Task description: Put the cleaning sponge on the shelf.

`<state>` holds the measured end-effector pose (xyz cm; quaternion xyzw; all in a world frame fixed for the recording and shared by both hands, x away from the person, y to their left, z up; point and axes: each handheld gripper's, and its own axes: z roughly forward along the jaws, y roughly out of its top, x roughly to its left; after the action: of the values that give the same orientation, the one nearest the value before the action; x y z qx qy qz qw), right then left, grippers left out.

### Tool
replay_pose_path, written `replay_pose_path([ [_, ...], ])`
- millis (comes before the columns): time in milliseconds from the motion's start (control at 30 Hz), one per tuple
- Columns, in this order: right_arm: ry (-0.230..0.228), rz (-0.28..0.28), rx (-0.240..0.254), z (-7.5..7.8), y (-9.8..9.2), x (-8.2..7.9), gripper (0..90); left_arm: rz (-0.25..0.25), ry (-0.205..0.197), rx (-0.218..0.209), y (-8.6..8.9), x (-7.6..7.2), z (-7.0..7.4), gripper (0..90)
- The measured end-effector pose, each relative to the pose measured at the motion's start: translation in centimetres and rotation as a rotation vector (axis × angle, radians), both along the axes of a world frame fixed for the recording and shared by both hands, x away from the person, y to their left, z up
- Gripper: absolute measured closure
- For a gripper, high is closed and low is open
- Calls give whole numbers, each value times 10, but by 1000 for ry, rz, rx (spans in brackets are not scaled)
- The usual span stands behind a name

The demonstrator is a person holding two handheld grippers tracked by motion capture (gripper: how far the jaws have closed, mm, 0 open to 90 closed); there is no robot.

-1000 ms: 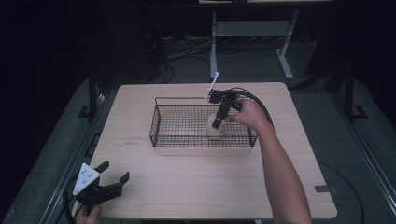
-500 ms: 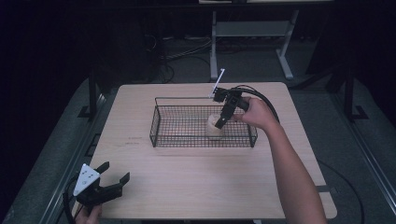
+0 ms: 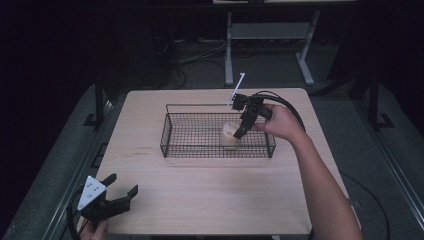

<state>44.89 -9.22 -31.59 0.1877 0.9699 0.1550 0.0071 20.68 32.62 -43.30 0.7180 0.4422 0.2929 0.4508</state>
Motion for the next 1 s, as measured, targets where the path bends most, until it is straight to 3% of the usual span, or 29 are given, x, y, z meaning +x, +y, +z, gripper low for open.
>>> replay_pose_path([
  [100, -1, 9, -17, 1, -2, -3, 172, -1, 0, 0, 0, 0, 0, 140],
  [533, 5, 35, -9, -3, -7, -21, 172, -2, 0, -3, -1, 0, 0, 141],
  [767, 1, 45, 26, -4, -12, -33, 173, -3, 2, 3, -1, 0, -1, 141],
  [1000, -5, 58, 1, -10, -15, -43, 173, -1, 5, 0, -1, 1, -1, 140],
])
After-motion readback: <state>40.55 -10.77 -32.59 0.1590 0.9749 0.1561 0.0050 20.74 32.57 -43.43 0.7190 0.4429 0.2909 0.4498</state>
